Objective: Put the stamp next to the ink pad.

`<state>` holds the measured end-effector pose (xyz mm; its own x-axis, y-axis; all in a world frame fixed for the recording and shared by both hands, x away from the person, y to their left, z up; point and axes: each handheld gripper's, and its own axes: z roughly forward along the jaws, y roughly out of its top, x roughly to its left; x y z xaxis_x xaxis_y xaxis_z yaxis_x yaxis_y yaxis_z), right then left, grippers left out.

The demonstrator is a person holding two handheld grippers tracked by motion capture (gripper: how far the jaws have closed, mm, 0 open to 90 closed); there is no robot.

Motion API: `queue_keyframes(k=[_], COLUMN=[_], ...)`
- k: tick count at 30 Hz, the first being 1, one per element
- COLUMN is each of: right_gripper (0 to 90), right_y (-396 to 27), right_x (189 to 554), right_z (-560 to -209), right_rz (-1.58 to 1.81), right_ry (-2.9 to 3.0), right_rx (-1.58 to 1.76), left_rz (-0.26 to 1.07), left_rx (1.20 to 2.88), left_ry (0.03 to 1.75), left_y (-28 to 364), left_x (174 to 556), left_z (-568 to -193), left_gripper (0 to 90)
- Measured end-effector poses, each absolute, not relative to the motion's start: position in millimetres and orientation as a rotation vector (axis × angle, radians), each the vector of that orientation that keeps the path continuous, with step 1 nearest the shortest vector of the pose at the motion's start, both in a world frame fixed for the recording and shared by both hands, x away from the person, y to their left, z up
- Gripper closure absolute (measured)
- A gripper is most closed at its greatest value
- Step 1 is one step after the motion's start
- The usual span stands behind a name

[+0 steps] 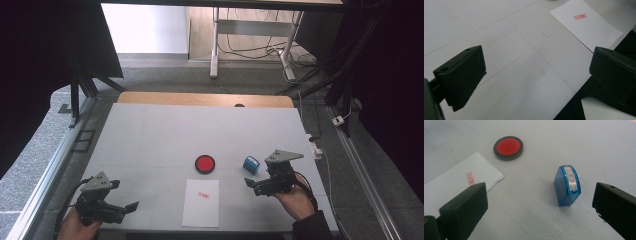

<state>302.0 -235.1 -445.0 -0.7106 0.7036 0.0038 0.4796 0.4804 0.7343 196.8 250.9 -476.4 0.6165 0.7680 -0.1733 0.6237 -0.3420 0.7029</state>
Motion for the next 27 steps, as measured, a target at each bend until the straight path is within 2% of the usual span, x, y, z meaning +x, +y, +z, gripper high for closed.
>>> queue_keyframes(k=[27], right_gripper=[0.0], right_y=[-273], right_x=[246], right_z=[-449], right_rz=[1.072], right_ry=[2.304], right_rx=[1.105], left_rz=[0.243], left_rx=[2.070], left_ry=[1.095], left_y=[252], left_x=[196], left_z=[-476], left_gripper=[0.2])
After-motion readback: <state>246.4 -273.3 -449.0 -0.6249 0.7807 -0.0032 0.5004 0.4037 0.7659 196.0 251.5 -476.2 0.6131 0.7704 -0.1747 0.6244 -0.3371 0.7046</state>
